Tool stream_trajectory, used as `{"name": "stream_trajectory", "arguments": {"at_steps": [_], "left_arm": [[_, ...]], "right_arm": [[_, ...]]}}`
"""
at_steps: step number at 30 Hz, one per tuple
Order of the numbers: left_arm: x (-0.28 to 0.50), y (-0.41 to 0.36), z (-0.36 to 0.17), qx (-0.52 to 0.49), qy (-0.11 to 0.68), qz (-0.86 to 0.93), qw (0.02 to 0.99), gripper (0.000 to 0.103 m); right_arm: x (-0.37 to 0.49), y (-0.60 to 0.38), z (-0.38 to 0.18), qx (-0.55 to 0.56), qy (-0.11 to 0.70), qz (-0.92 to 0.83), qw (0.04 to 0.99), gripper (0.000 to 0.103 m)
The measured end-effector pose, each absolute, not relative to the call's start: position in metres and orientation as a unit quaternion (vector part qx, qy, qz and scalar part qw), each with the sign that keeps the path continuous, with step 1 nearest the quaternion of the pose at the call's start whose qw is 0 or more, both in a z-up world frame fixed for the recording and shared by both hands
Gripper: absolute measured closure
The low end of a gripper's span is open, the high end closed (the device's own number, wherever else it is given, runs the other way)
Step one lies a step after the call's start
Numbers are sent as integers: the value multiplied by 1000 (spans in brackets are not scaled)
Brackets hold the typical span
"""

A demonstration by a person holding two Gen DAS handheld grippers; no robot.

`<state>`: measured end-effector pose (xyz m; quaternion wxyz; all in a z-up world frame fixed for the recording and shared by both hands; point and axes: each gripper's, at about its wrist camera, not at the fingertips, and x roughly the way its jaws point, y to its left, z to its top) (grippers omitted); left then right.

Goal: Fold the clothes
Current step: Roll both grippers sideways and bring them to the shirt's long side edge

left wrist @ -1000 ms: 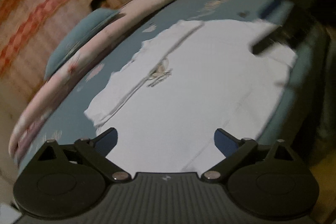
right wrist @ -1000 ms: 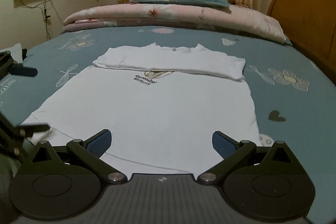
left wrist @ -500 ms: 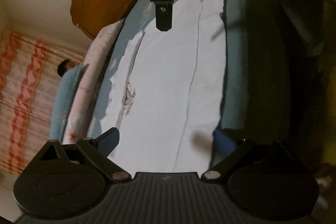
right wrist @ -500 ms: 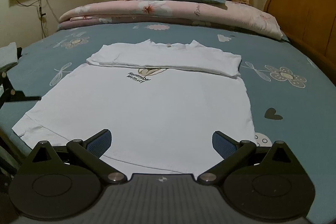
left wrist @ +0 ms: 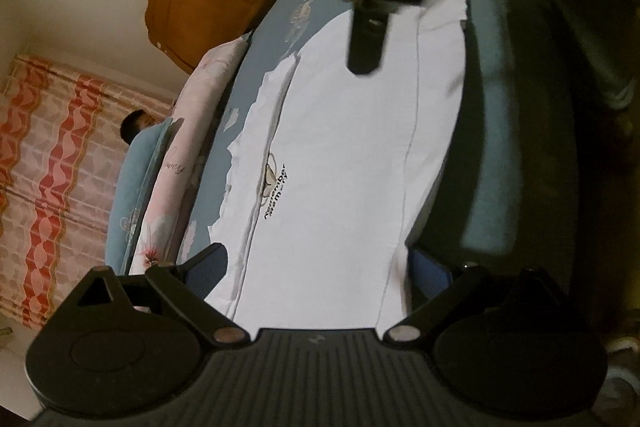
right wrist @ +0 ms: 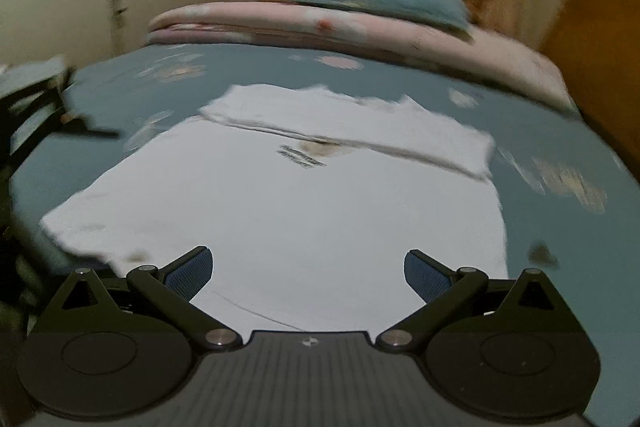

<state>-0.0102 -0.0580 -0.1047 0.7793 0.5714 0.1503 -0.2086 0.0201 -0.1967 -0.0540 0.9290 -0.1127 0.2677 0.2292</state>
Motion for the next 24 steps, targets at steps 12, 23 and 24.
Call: {"name": "stream_trajectory", "arguments": {"at_steps": [12,23,24], "left_arm": [[-12,-51,-98,557,150,-205,791,6],[-12,-65,-115,558,166,-205,786,6],[-13,-65,-116,565,162,-201,783,6]], "right_arm": [[6,-112,-96,-344,236,286,863,0],[9,-110,-103,-422,196,193,864,0],[10,-110,-105,-423,198,193,863,0]]}}
